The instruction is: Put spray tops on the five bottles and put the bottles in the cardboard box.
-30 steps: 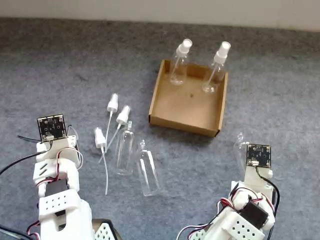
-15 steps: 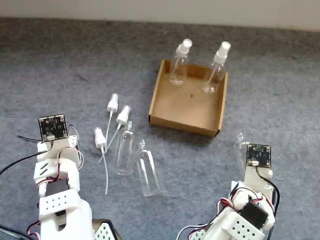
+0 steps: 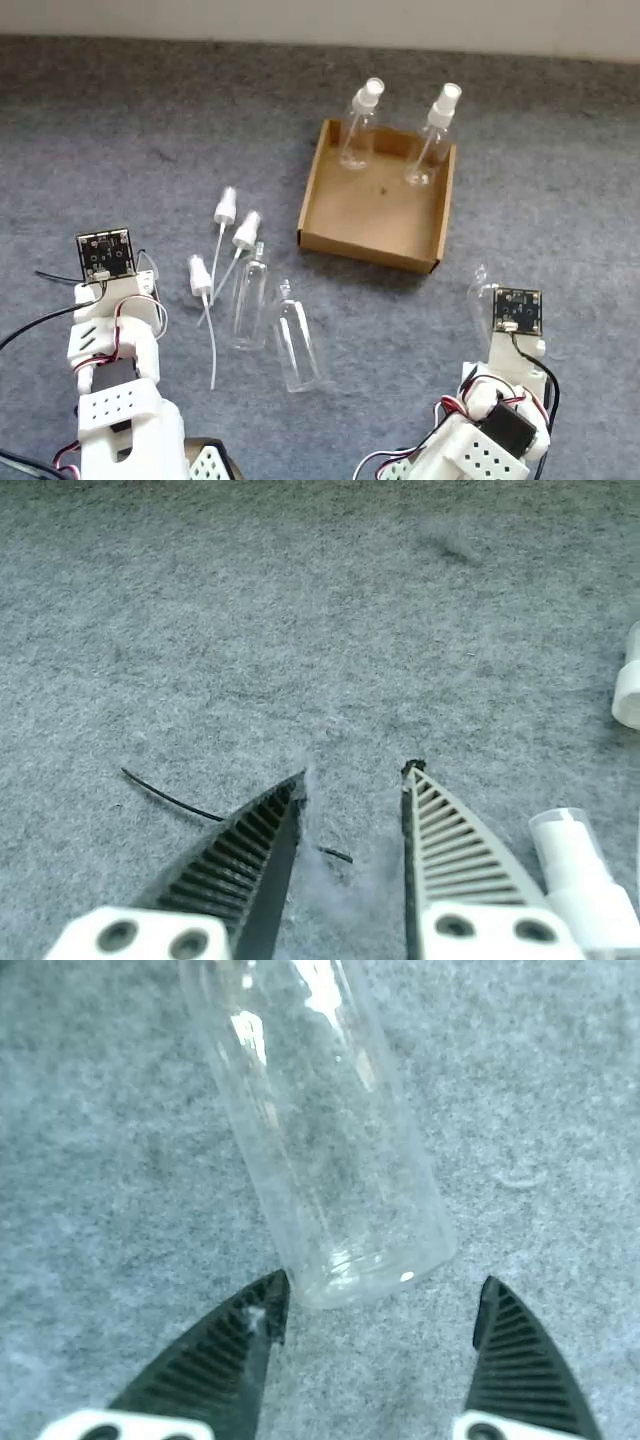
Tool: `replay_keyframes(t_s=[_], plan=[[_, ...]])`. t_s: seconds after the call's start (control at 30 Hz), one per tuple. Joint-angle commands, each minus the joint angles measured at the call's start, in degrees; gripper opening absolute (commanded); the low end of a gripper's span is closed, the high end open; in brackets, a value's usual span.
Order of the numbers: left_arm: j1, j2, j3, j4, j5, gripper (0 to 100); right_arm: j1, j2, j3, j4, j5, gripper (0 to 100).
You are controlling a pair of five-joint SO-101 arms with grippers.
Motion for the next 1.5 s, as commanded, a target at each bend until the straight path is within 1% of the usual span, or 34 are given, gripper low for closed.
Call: replay_keyframes(t_s=[0.0,0.17,0.3,0.4,0.5,0.57,0.67,0.7,0.77,0.87,0.97,1.1,1.27,1.4,1.47], plan=[[0.8,-1.0,1.3,-1.1,0.2,15,-0.2,-0.7,9.5,0.2,0.0,25.3],[0.8,-1.0,1.3,-1.1,0.2,15,-0.6,-0.7,9.5,-1.6,0.0,25.3],[0.8,-1.0,1.3,-1.1,0.2,15,2.2,-0.7,9.5,-5.0,0.5,25.5],[0.8,-1.0,1.3,-1.1,0.2,15,2.8,-0.6,7.7,-4.6,6.8,25.5],[0.9,-1.0,1.3,-1.1,0.2,15,2.1,-0.2,2.5,-1.0,7.5,25.7],[0.9,-1.0,1.3,-1.1,0.2,15,-1.5,0.0,-2.9,2.1,7.5,25.7],[0.9,-1.0,1.3,-1.1,0.2,15,-8.3,0.2,-8.1,3.2,7.2,25.7],[0.9,-1.0,1.3,-1.1,0.2,15,-9.9,1.0,-8.8,3.4,7.2,25.7],[0.9,-1.0,1.3,-1.1,0.2,15,-10.7,4.6,-10.9,3.4,7.4,25.7],[0.9,-1.0,1.3,-1.1,0.2,15,-10.8,15.4,-18.9,3.4,7.4,25.7],[0.9,-1.0,1.3,-1.1,0.2,15,-12.2,31.5,-30.0,4.2,7.2,25.7],[0.9,-1.0,1.3,-1.1,0.2,15,-14.8,57.1,-50.4,9.4,4.1,25.7],[0.9,-1.0,1.3,-1.1,0.2,15,-15.3,87.1,-76.9,17.7,6.6,25.7],[0.9,-1.0,1.3,-1.1,0.2,15,-15.2,104.3,-93.7,25.1,6.9,25.7],[0.9,-1.0,1.3,-1.1,0.2,15,-15.3,109.8,-100.2,26.1,7.0,25.7]])
